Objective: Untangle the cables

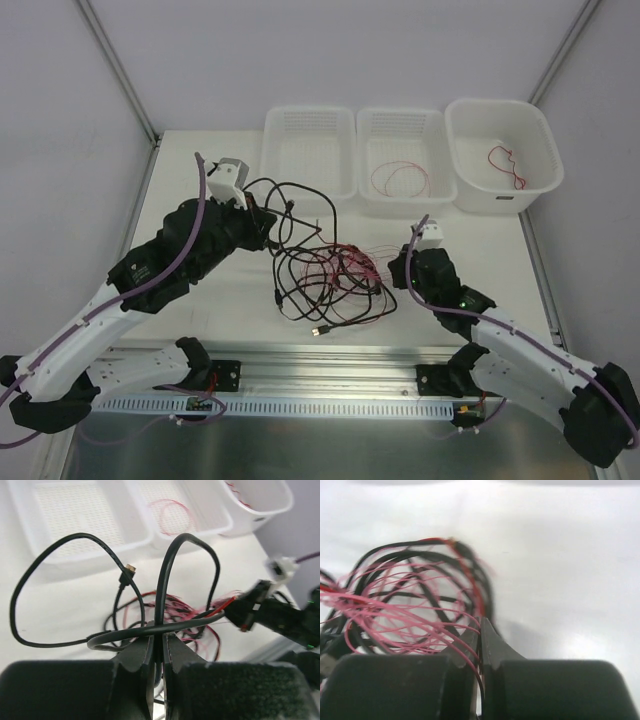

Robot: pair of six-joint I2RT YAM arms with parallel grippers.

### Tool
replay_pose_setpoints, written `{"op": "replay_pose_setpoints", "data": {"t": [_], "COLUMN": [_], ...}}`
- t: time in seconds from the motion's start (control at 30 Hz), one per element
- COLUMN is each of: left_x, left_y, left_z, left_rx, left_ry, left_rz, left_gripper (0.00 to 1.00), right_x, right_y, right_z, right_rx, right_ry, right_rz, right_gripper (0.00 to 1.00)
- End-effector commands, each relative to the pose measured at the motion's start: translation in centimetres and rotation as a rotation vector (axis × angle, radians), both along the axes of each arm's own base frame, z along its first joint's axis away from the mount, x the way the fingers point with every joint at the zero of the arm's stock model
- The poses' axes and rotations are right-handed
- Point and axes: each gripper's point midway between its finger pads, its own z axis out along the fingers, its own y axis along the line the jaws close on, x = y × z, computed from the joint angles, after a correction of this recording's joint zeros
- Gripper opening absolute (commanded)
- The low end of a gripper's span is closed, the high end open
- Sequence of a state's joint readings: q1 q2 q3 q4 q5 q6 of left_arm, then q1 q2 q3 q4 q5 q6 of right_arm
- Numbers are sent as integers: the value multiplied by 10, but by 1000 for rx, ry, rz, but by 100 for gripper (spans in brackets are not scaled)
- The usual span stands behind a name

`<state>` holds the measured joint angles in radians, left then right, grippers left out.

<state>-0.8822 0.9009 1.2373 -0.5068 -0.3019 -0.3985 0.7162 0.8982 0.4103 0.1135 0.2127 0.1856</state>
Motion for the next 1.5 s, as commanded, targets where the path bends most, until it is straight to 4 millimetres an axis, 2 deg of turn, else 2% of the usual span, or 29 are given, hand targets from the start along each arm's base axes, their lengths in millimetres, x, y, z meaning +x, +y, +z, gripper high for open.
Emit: {"op": "replay_pose_setpoints", "data": {"t": [0.0,0.13,0.2,0.3,0.37,0.43,0.47,0.5,0.53,0.57,0.6,0.67,0.73,0.83,1.03,1.07,1.13,1.17,1.23,1.27,1.3,1.33,1.37,1.4,1.43,1.47], "left_x": [23,36,38,41,42,41,40,39,39,39,37,38,36,32,25,24,24,24,24,24,24,24,24,22,22,21], "left_y": [40,75,85,111,125,128,119,111,102,92,77,57,33,14,-5,-7,-10,-13,-15,-15,-14,-14,-14,-14,-14,-15], "left_z": [8,-7,-14,-22,-23,-25,-28,-26,-27,-29,-29,-36,-42,-46,-41,-40,-36,-34,-31,-32,-30,-29,-30,-28,-27,-30], "left_rx": [98,272,333,472,537,538,507,471,427,400,367,337,297,247,155,147,127,117,107,106,100,93,92,71,59,52], "left_ry": [-104,-113,-111,-115,-116,-109,-95,-87,-72,-58,-39,2,49,98,144,149,152,154,155,154,153,152,156,158,160,168], "left_rz": [205,374,417,525,586,594,546,511,482,439,366,300,215,148,91,86,79,71,63,67,71,73,76,80,82,83], "left_gripper": [1,1,1,0,0,0,0,0,0,0,0,0,0,0,0,0,0,0,0,0,0,0,0,0,0,0], "right_x": [0,-12,-13,-18,-19,-19,-18,-15,-15,-15,-16,-22,-26,-37,-58,-68,-69,-79,-82,-88,-90,-91,-91,-90,-88,-89], "right_y": [-79,-117,-129,-144,-148,-145,-141,-122,-112,-102,-80,-56,-36,-3,66,80,103,117,142,156,165,177,185,195,204,210], "right_z": [-1,5,14,15,17,19,20,25,28,31,40,51,65,86,124,125,128,129,123,131,128,114,110,116,100,96], "right_rx": [-207,-250,-238,-263,-261,-248,-251,-198,-174,-149,-103,-75,-59,0,171,176,182,182,191,233,237,222,219,248,228,231], "right_ry": [41,84,84,126,133,137,130,118,112,105,81,51,13,-39,-152,-159,-188,-201,-204,-227,-223,-201,-204,-220,-193,-185], "right_rz": [-265,-371,-416,-463,-477,-463,-424,-335,-283,-230,-120,-8,80,205,424,478,514,565,603,632,643,658,651,649,648,652], "right_gripper": [1,1,1,1,1,1,9,19,29,46,54,67,71,72,73,74,73,74,73,73,73,73,73,73,73,73]}}
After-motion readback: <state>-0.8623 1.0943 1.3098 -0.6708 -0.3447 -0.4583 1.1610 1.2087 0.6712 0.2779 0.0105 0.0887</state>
